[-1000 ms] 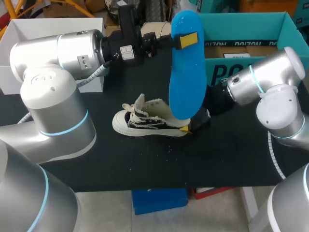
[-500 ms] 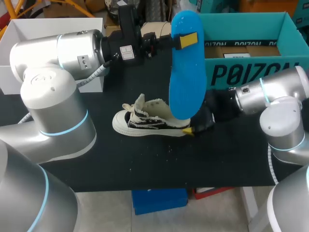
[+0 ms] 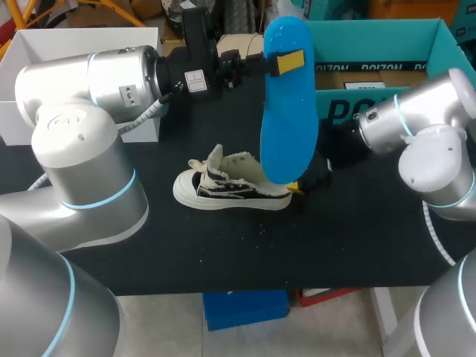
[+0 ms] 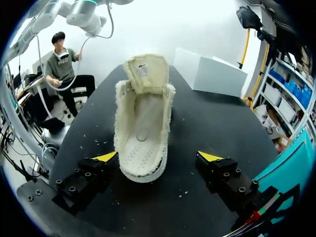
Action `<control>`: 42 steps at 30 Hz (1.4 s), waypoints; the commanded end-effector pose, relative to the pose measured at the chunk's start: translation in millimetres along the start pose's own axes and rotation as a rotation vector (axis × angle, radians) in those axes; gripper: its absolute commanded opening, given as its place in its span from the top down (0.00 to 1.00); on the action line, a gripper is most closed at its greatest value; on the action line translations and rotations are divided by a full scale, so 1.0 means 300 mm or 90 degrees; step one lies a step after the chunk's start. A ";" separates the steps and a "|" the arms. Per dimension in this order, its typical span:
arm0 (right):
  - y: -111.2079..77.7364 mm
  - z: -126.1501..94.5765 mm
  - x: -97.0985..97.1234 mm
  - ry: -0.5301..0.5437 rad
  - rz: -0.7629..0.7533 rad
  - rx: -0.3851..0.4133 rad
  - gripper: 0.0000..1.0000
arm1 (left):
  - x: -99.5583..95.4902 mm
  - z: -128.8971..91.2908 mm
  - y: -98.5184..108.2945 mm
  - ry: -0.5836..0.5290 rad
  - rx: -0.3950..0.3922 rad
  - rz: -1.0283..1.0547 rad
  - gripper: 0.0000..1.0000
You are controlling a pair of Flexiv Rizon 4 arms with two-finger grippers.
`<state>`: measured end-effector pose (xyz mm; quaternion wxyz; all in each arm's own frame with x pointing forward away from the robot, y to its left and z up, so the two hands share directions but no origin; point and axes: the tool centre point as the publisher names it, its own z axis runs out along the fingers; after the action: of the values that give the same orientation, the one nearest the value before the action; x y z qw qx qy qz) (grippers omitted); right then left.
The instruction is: Take the shoe out of the shoebox, open the shoe tongue, remove and reinsert the insole, then place the shoe into the shoebox
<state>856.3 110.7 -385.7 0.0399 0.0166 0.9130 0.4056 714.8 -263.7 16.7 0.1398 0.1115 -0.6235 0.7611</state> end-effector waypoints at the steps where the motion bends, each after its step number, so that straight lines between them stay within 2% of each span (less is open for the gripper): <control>1: 0.048 0.006 -0.033 -0.011 -0.003 0.213 0.00 | 0.002 -0.001 -0.001 -0.001 -0.004 -0.001 1.00; 6: 0.078 0.040 -0.055 -0.021 -0.034 0.330 0.00 | 0.002 -0.001 -0.001 -0.001 -0.004 -0.001 1.00; 8: 0.090 0.054 -0.058 -0.021 -0.045 0.367 0.11 | 0.002 -0.001 -0.001 -0.001 -0.004 -0.001 1.00; 10: 0.101 0.067 -0.062 -0.022 -0.054 0.397 0.04 | 0.002 -0.001 -0.001 -0.001 -0.004 -0.001 1.00; 13: 0.122 0.083 -0.065 -0.027 -0.073 0.449 0.16 | 0.002 -0.001 -0.001 -0.001 -0.004 -0.001 1.00; 16: 0.148 0.095 -0.064 -0.027 -0.086 0.486 0.43 | 0.002 -0.001 -0.001 -0.001 -0.004 -0.001 1.00; 18: 0.160 0.106 -0.062 -0.021 -0.093 0.505 0.46 | 0.002 -0.001 -0.001 -0.001 -0.004 -0.001 1.00; 20: 0.168 0.118 -0.058 -0.014 -0.095 0.515 0.52 | 0.002 -0.001 -0.001 -0.001 -0.004 -0.001 1.00; 31: 0.192 0.201 -0.056 0.017 -0.106 0.541 0.55 | 0.002 -0.001 -0.001 -0.001 -0.004 -0.001 1.00; 42: 0.208 0.246 -0.051 0.037 -0.112 0.550 0.56 | 0.002 -0.001 -0.001 -0.001 -0.004 -0.001 1.00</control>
<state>875.6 200.1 -385.9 0.0369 -0.0597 0.9966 0.0430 714.7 -263.7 16.7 0.1398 0.1116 -0.6234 0.7612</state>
